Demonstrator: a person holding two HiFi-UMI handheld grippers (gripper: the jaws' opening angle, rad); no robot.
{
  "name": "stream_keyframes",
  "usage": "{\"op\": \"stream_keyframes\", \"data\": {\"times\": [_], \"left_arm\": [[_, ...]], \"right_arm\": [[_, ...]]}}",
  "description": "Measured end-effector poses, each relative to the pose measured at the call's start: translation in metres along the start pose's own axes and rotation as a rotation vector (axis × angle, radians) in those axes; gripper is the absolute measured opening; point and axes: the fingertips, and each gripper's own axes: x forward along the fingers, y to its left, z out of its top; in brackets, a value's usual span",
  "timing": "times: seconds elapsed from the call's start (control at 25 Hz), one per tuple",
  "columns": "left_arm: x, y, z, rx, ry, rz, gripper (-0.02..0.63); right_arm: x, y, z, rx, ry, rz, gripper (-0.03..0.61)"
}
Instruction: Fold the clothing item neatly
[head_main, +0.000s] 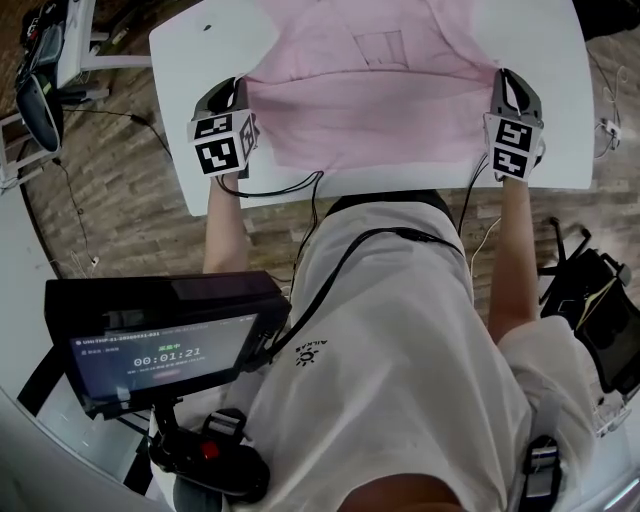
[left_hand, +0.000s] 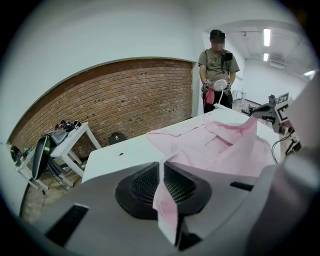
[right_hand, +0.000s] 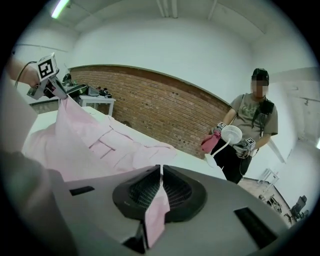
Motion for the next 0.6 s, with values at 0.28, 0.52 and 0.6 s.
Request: {"op": "stream_keyframes", "data": {"times": [0.28,0.52,0.6], "left_arm": [[0.025,0.034,0.019,0.02,0.03,0.033,0.029],[0.057,0.064,0.017,0.065,0.115,0.022,0.029],[0.075,0.071,0.014,0.065,0.144,0.007,0.029]], "right_arm": [[0.047,-0.002,0.039,-0.054,-0.02,0.058,0.02],[0.086,-0.005,0.046,-0.094,0.002,0.091,0.02],[0.105,-0.003,0.044,-0.105,0.01,0.099,0.02]]}}
